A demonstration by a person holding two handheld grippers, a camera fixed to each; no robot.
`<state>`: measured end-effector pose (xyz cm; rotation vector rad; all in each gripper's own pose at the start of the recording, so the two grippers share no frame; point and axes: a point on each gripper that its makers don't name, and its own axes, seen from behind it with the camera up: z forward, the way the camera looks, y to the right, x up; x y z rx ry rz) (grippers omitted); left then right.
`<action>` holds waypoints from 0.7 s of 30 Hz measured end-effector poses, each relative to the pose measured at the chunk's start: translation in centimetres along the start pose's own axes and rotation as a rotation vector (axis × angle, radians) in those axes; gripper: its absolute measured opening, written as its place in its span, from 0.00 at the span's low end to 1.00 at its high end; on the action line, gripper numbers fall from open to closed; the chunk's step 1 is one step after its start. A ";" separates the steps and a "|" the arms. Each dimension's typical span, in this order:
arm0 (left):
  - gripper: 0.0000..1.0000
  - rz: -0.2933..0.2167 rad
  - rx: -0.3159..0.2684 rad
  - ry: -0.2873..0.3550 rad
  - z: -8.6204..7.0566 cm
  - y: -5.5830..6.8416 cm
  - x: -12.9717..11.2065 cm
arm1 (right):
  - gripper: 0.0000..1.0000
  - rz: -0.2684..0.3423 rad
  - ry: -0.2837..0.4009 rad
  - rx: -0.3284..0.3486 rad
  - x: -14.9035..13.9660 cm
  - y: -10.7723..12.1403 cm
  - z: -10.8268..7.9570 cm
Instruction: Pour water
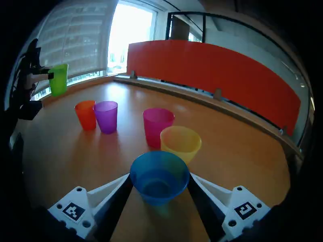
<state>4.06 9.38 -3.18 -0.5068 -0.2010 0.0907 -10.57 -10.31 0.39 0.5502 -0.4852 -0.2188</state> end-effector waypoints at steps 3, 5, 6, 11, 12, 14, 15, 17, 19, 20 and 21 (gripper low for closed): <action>0.90 0.003 0.003 -0.002 -0.2 0.2 -0.2 | 0.93 0.009 0.006 -0.001 0.2 0.0 0.0; 0.90 0.003 0.001 -0.003 -0.3 0.4 -0.3 | 0.93 0.017 0.015 -0.001 0.5 -0.1 -0.1; 0.90 0.002 -0.001 -0.003 -0.3 0.5 -0.4 | 0.93 0.021 0.019 -0.001 0.7 -0.1 -0.2; 0.90 0.008 -0.005 -0.006 -0.5 0.8 -0.7 | 0.93 0.024 0.053 -0.005 1.8 -0.2 -0.7; 0.90 0.009 -0.006 -0.006 -0.5 0.9 -0.7 | 0.92 0.023 0.061 -0.007 2.1 -0.2 -0.8; 0.90 0.013 -0.009 -0.006 -0.7 1.0 -0.7 | 0.93 0.022 0.078 -0.010 2.6 -0.4 -1.0; 0.90 0.014 -0.010 -0.006 -0.7 1.1 -0.7 | 0.93 0.021 0.086 -0.011 2.8 -0.5 -1.2; 0.90 0.018 -0.012 -0.007 -0.8 1.2 -0.8 | 0.93 0.021 0.102 -0.013 3.3 -0.8 -1.4; 0.90 0.022 -0.013 -0.007 -0.9 1.2 -0.8 | 0.93 0.021 0.120 -0.014 3.8 -1.0 -1.5; 0.90 0.024 -0.012 -0.006 -1.0 1.2 -0.9 | 0.93 0.021 0.131 -0.015 4.1 -1.2 -1.6; 0.90 0.026 -0.011 -0.006 -1.0 1.3 -0.9 | 0.93 0.021 0.140 -0.016 4.3 -1.3 -1.7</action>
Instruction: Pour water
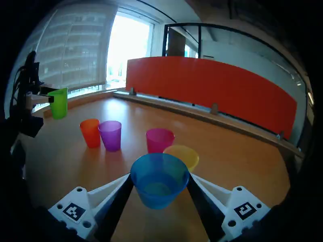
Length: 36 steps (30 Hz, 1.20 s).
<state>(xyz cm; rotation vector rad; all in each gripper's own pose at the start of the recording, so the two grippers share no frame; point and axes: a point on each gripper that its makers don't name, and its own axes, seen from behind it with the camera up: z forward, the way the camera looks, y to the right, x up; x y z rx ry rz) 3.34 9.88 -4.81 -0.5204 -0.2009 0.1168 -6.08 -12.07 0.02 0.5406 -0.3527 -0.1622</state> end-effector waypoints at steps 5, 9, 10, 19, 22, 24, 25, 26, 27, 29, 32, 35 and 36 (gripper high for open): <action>0.90 0.001 -0.003 0.016 -0.2 0.4 0.2 | 0.93 0.007 0.038 -0.006 1.2 -0.7 -0.3; 0.90 0.003 -0.009 0.043 -0.4 0.8 0.5 | 0.93 0.014 0.066 -0.003 2.1 -1.4 -0.6; 0.90 0.005 -0.011 0.047 -0.4 0.9 0.4 | 0.93 0.014 0.072 -0.003 2.4 -1.6 -0.7; 0.89 0.022 -0.024 0.052 -0.1 1.6 -1.1 | 0.93 -0.003 0.111 0.004 3.8 -3.1 -1.3; 0.89 0.015 -0.035 0.051 0.2 2.0 -1.6 | 0.93 -0.015 0.118 0.007 4.0 -3.5 -1.4; 0.89 0.007 -0.043 0.050 0.3 2.3 -1.9 | 0.93 -0.025 0.123 0.007 4.2 -3.8 -1.5; 0.89 0.004 -0.047 0.051 0.4 2.5 -1.9 | 0.93 -0.030 0.127 0.008 4.4 -4.0 -1.5; 0.89 0.001 -0.051 0.051 0.5 2.6 -1.9 | 0.93 -0.035 0.132 0.010 4.5 -4.2 -1.5; 0.89 -0.001 -0.055 0.051 0.5 2.8 -2.0 | 0.93 -0.039 0.136 0.011 4.7 -4.4 -1.5; 0.89 -0.001 -0.062 0.052 0.6 3.0 -1.9 | 0.93 -0.048 0.144 0.015 5.0 -4.7 -1.5; 0.89 0.006 -0.070 0.053 0.7 3.3 -1.7 | 0.93 -0.064 0.152 0.021 5.4 -5.3 -1.5; 0.89 0.015 -0.075 0.054 0.9 3.6 -1.7 | 0.92 -0.084 0.161 0.026 5.8 -5.7 -1.6; 0.89 0.017 -0.076 0.054 0.9 3.7 -1.8 | 0.93 -0.091 0.163 0.027 6.0 -5.8 -1.6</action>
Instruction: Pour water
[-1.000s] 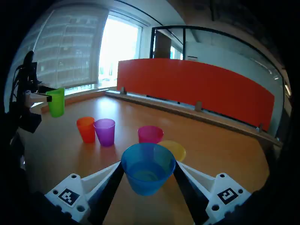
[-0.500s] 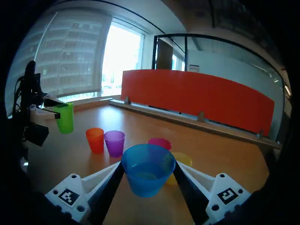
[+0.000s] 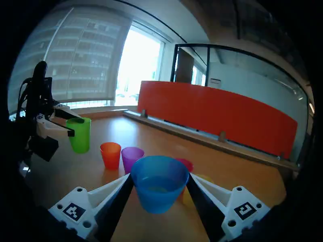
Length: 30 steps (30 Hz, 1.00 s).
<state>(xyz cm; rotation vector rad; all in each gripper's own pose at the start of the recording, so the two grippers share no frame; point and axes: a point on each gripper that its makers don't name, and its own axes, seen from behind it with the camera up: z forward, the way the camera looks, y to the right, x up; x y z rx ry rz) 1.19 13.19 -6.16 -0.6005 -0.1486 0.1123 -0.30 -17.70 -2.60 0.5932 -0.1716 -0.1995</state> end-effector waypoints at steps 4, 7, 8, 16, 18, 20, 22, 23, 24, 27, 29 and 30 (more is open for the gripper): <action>0.89 0.003 -0.009 -0.002 0.4 0.5 -0.2 | 0.93 -0.018 0.009 0.008 0.5 -0.4 0.1; 0.89 0.001 -0.016 -0.003 0.7 0.8 -0.3 | 0.93 -0.029 0.013 0.015 1.0 -0.6 0.2; 0.89 0.000 -0.019 -0.002 0.8 0.9 -0.3 | 0.93 -0.034 0.016 0.018 1.1 -0.7 0.3; 0.89 -0.006 -0.032 -0.009 1.7 1.8 -0.4 | 0.92 -0.065 0.032 0.038 2.3 -1.5 0.7; 0.89 -0.003 -0.038 -0.011 1.9 2.1 -0.5 | 0.92 -0.074 0.037 0.044 2.6 -1.7 0.7; 0.89 0.002 -0.045 -0.015 2.1 2.4 -0.6 | 0.93 -0.086 0.039 0.050 2.9 -2.0 0.8; 0.89 0.007 -0.051 -0.019 2.2 2.7 -0.7 | 0.93 -0.098 0.040 0.056 3.2 -2.2 0.9; 0.89 0.010 -0.053 -0.021 2.3 2.8 -0.7 | 0.93 -0.106 0.041 0.059 3.3 -2.3 1.0; 0.89 0.013 -0.055 -0.022 2.4 3.0 -0.8 | 0.93 -0.113 0.041 0.062 3.5 -2.4 1.0; 0.89 0.019 -0.062 -0.029 2.6 3.2 -1.0 | 0.93 -0.134 0.040 0.072 3.8 -2.8 1.2; 0.89 0.023 -0.068 -0.033 2.7 3.4 -1.1 | 0.93 -0.148 0.043 0.079 4.0 -3.1 1.3; 0.89 0.025 -0.070 -0.035 2.7 3.5 -1.1 | 0.93 -0.155 0.044 0.083 4.2 -3.2 1.3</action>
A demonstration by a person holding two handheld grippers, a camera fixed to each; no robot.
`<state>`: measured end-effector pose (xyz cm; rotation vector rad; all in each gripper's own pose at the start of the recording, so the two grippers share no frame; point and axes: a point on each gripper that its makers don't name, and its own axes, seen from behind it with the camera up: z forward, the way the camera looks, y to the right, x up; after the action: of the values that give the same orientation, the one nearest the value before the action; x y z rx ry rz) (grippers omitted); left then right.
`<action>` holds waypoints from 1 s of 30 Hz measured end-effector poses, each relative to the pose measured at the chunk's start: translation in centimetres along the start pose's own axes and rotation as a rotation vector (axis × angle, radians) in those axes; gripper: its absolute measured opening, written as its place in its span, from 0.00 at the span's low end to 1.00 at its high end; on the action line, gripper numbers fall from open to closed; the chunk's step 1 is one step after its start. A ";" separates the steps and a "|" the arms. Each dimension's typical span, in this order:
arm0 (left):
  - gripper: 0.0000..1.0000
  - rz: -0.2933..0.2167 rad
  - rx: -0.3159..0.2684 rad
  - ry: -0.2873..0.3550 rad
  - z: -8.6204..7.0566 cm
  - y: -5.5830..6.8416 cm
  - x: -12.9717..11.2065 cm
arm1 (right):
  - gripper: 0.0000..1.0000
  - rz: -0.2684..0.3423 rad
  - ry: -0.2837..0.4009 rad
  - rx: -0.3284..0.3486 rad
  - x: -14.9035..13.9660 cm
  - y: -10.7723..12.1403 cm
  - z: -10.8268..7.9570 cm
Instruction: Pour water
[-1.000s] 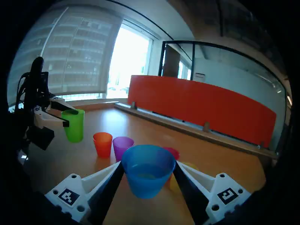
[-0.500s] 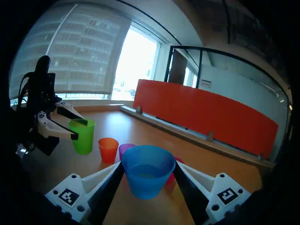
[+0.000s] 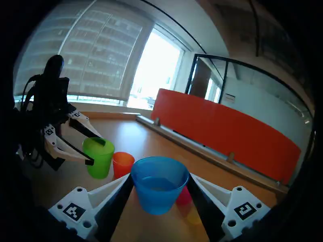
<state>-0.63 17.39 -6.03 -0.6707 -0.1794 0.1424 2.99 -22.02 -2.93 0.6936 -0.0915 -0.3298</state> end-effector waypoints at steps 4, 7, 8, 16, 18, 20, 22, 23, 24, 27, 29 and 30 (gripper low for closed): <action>0.89 0.007 -0.007 -0.004 0.3 0.3 0.0 | 0.93 -0.028 0.003 0.015 0.4 -0.4 0.3; 0.89 0.010 -0.013 -0.007 0.5 0.5 0.0 | 0.93 -0.051 0.004 0.025 0.6 -0.7 0.6; 0.89 0.012 -0.016 -0.009 0.6 0.6 -0.1 | 0.93 -0.060 0.003 0.028 0.7 -0.7 0.7; 0.89 0.020 -0.030 -0.013 1.2 1.2 -0.2 | 0.93 -0.119 -0.003 0.047 1.1 -1.1 1.2; 0.89 0.018 -0.033 -0.013 1.4 1.3 -0.2 | 0.93 -0.135 -0.003 0.050 1.3 -1.2 1.3; 0.89 0.017 -0.035 -0.012 1.4 1.4 -0.2 | 0.93 -0.149 -0.004 0.054 1.4 -1.3 1.3; 0.89 0.017 -0.039 -0.012 1.5 1.4 -0.2 | 0.93 -0.162 -0.004 0.057 1.5 -1.3 1.4; 0.89 0.017 -0.041 -0.012 1.5 1.5 -0.2 | 0.93 -0.168 -0.004 0.059 1.6 -1.4 1.5; 0.89 0.018 -0.043 -0.012 1.4 1.5 -0.2 | 0.92 -0.174 -0.004 0.061 1.6 -1.4 1.5; 0.89 0.024 -0.046 -0.011 1.4 1.6 -0.2 | 0.93 -0.192 -0.006 0.066 1.6 -1.5 1.7; 0.89 0.029 -0.049 -0.010 1.4 1.7 -0.2 | 0.93 -0.206 -0.006 0.068 1.7 -1.6 1.7; 0.89 0.031 -0.051 -0.010 1.4 1.8 -0.2 | 0.93 -0.213 -0.007 0.069 1.8 -1.6 1.8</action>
<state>-1.28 19.56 -6.12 -0.7237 -0.1830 0.1710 3.90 -24.86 -2.66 0.7723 -0.0353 -0.5355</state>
